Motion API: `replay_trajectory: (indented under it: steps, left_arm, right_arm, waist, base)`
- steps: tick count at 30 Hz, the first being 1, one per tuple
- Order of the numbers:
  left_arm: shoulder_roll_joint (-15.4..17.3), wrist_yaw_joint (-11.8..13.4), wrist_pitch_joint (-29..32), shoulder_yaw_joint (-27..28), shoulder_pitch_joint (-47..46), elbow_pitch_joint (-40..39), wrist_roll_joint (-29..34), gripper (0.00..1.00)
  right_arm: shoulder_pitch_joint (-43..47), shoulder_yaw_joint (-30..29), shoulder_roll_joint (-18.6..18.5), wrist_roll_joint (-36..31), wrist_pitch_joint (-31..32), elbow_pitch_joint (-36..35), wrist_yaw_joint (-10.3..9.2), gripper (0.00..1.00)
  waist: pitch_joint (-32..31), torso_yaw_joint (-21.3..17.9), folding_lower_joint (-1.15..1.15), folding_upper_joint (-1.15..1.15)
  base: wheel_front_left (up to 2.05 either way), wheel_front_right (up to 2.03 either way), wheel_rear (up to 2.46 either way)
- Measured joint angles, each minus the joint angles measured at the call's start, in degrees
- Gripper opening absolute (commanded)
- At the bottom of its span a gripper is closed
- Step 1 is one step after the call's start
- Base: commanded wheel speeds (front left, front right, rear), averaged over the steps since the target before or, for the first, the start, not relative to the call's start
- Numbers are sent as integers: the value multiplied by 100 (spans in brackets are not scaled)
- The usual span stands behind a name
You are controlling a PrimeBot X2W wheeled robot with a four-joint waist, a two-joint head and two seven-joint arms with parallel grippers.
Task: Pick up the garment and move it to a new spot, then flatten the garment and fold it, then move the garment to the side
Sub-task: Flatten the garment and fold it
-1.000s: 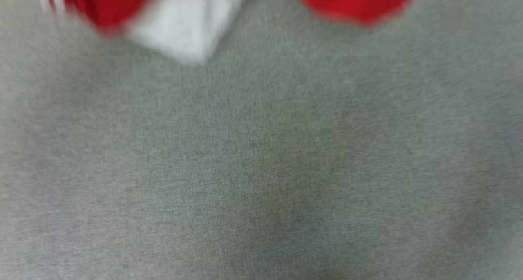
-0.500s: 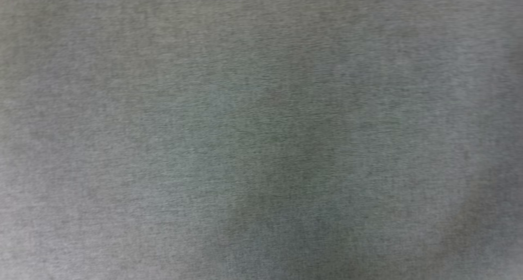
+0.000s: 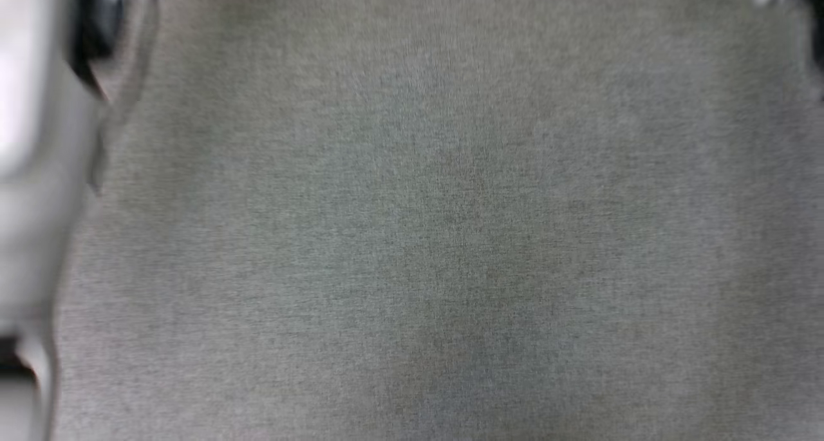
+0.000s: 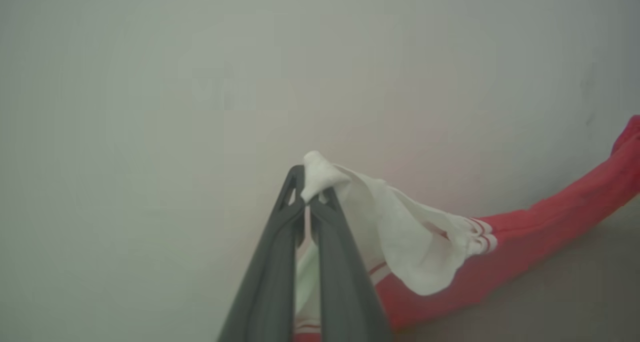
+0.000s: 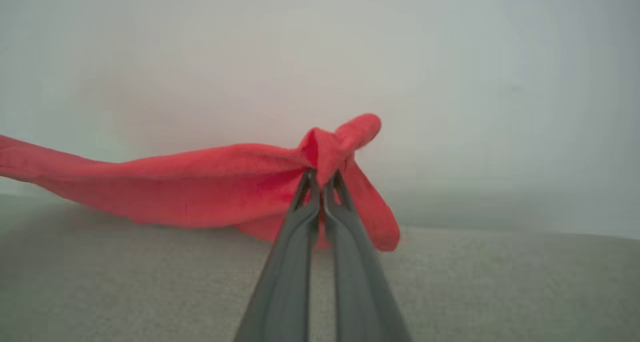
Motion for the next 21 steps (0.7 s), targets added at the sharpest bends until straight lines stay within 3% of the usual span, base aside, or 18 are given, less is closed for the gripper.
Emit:
replay_trajectory:
  steps: [5, 10, 12, 21]
  left_arm:
    - [15, 54, -1, 4, 1691, -527, -91, 0]
    - [91, 121, 0, -233, 3293, -923, -143, 0]
    - [278, 168, 73, -358, 4127, -1157, -248, 0]
    - [827, 396, 520, -475, 6039, -2243, -739, 0]
  right_arm:
    - [1007, 553, -112, 324, -34, 113, 2, 0]
    - [2068, 1073, -447, 782, -49, 53, 1, 0]
    - [2613, 1251, -633, 1073, -70, -85, 1, 0]
    - [4079, 1352, -1247, 1563, 33, -466, 2, 0]
  waist:
    - [-497, 28, 0, 0]
    - [-1102, 80, -1, 0]
    - [-1471, 118, -1, 0]
    - [-2378, 264, -2, 0]
  base:
    - [0, 0, 0]
    - [0, 0, 0]
    - [0, 0, 0]
    - [0, 0, 0]
